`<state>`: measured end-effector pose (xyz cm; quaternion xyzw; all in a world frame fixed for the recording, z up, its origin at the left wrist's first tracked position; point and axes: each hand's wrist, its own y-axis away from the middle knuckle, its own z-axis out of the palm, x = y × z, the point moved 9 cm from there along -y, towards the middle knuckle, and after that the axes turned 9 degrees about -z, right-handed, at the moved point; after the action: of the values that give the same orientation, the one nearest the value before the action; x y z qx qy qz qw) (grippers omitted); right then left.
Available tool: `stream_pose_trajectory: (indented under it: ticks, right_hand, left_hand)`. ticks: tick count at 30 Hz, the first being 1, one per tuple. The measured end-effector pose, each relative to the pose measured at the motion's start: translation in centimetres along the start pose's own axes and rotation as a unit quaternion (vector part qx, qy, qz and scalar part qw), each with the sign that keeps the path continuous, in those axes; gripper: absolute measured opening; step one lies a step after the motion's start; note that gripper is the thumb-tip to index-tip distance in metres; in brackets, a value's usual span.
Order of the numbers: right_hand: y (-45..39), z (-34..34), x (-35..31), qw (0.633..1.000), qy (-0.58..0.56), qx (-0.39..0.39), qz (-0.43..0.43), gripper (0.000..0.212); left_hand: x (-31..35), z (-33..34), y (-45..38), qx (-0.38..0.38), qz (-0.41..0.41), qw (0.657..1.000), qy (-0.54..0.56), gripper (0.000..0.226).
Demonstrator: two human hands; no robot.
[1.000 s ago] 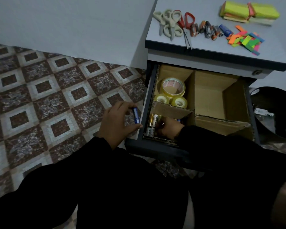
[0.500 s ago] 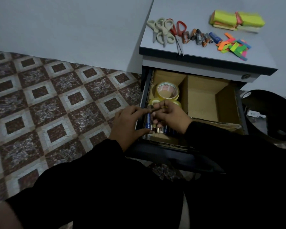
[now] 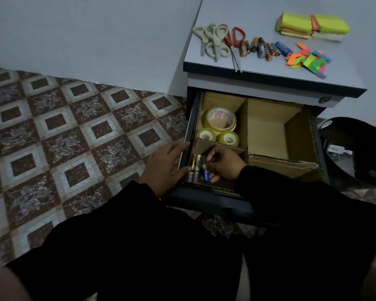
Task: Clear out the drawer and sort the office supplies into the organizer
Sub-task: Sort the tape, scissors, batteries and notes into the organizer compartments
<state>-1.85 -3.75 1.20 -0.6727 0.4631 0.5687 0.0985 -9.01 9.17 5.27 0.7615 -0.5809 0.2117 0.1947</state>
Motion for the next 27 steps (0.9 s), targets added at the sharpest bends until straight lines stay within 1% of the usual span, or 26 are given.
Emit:
stream_pose_trajectory:
  ticks: [4,6,8,9,11,14,21,23,27]
  right_hand:
    - [-0.6,0.5,1.6,0.996,0.079,0.008,0.032,0.025]
    - [-0.8,0.9,1.6,0.989,0.145,-0.007,0.028,0.025]
    - [-0.6,1.0,1.4,0.98,0.195,-0.021,0.026,0.029]
    - [-0.6,1.1,1.4,0.978,0.204,-0.023,0.024,0.028]
    - [-0.6,1.0,1.5,0.977,0.212,-0.026,0.019,0.013]
    - [-0.6,1.1,1.5,0.971,0.233,-0.041,0.017,0.026]
    - [-0.6,1.7,1.2,0.955,0.287,-0.075,-0.008,0.026]
    - [-0.5,1.7,0.8,0.95,0.301,-0.077,-0.03,0.026]
    - [-0.4,2.1,0.3,0.939,0.325,-0.097,-0.064,0.037]
  left_hand:
    - [-0.6,0.4,0.1,-0.001,-0.02,1.0,0.006,0.045]
    - [-0.5,0.5,0.2,0.001,-0.022,1.0,0.009,0.046]
    - [-0.5,0.5,0.2,0.007,-0.02,1.0,0.005,0.045]
    - [-0.4,0.4,0.3,0.011,-0.017,1.0,0.002,0.045]
    - [-0.4,0.3,0.3,0.018,-0.015,1.0,-0.002,0.045]
    - [-0.4,0.4,0.2,0.017,-0.019,1.0,-0.008,0.044]
    - [-0.4,0.4,0.3,0.018,-0.018,1.0,-0.01,0.044]
    - [-0.4,0.4,0.3,0.016,-0.02,1.0,-0.012,0.044]
    - [-0.3,0.3,0.3,0.011,-0.026,0.999,-0.015,0.044]
